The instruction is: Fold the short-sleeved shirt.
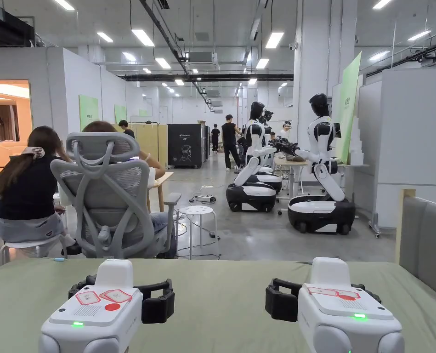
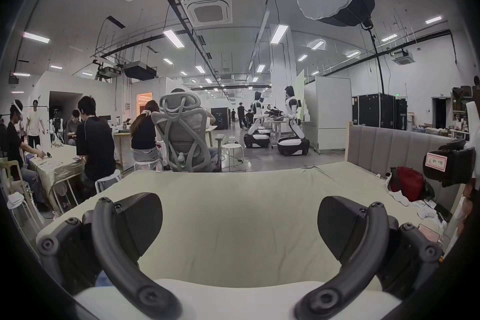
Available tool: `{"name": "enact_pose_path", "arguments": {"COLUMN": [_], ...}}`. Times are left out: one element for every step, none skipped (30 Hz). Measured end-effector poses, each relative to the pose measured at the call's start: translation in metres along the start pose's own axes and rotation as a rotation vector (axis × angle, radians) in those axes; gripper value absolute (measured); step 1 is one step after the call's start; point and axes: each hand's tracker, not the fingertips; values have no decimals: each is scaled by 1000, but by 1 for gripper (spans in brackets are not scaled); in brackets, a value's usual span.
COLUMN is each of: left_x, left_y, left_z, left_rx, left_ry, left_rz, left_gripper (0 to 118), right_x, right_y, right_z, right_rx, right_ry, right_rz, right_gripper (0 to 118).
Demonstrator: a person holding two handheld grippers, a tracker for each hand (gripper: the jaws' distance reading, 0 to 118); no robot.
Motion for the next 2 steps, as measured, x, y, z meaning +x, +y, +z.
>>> {"name": "enact_pose_path", "arguments": {"left_x": [0,0], "left_y": [0,0], "left_z": [0,0], "left_rx": [0,1], "left_ry": [1,1], "left_rz": [1,2], "left_gripper": [118,118], "right_x": [-1,-1], "right_y": [-1,-1], "right_z": [0,-1], "right_rx": [8,4], "right_ry": [-5,-2], "right_rz": [21,38], "right_gripper": [118,118]}}
